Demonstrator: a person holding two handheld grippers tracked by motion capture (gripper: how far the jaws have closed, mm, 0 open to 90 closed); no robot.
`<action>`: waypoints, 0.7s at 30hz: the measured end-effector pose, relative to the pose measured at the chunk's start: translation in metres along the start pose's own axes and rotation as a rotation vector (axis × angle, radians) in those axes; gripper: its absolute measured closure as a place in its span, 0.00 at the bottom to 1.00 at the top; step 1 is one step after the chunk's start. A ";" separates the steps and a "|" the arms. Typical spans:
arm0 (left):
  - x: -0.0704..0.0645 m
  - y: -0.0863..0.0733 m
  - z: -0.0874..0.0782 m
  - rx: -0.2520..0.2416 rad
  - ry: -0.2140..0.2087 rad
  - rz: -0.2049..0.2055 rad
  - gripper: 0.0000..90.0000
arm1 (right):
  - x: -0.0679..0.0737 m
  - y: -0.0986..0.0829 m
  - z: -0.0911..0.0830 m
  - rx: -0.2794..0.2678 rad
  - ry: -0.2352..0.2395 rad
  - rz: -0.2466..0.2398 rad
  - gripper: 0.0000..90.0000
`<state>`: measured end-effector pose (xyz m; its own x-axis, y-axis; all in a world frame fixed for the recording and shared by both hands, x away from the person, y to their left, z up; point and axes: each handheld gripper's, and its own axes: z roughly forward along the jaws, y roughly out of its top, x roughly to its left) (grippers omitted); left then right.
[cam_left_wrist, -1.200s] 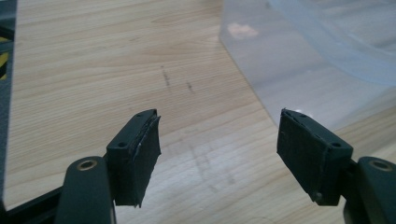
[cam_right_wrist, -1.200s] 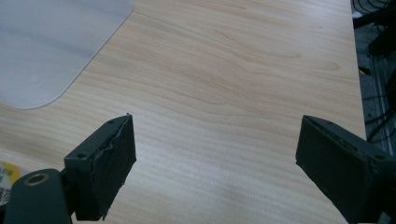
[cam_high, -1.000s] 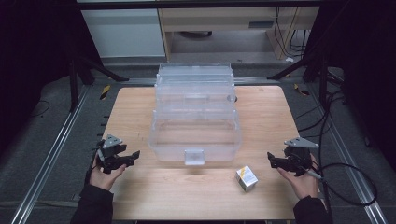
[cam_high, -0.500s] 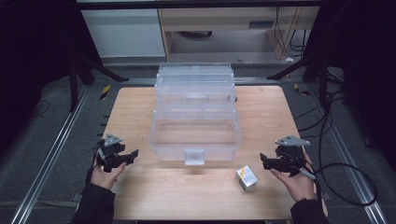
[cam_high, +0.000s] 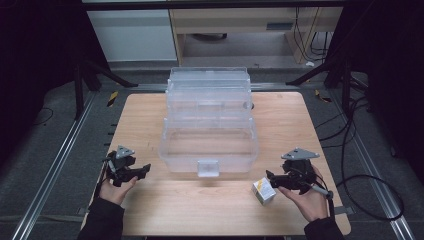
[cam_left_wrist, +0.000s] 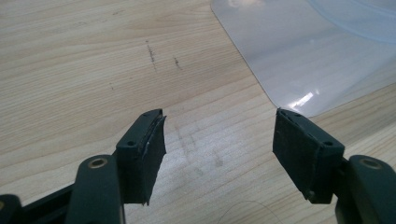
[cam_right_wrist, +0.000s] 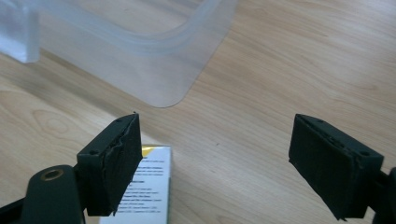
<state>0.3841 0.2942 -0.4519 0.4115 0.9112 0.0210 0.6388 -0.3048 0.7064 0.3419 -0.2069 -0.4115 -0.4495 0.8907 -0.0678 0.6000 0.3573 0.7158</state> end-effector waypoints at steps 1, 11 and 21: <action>0.000 0.000 -0.001 -0.002 0.005 0.003 0.37 | 0.002 0.000 0.001 0.005 0.008 -0.002 0.19; 0.001 -0.001 -0.001 -0.001 0.005 0.006 0.36 | 0.019 -0.006 0.009 0.064 0.065 -0.009 0.22; -0.001 0.000 0.000 0.004 0.011 0.020 0.35 | 0.030 -0.017 0.020 0.131 0.104 -0.014 0.24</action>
<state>0.3838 0.2936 -0.4524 0.4167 0.9080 0.0429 0.6336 -0.3240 0.7026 0.3318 -0.1803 -0.4398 -0.5203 0.8540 0.0002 0.6714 0.4089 0.6181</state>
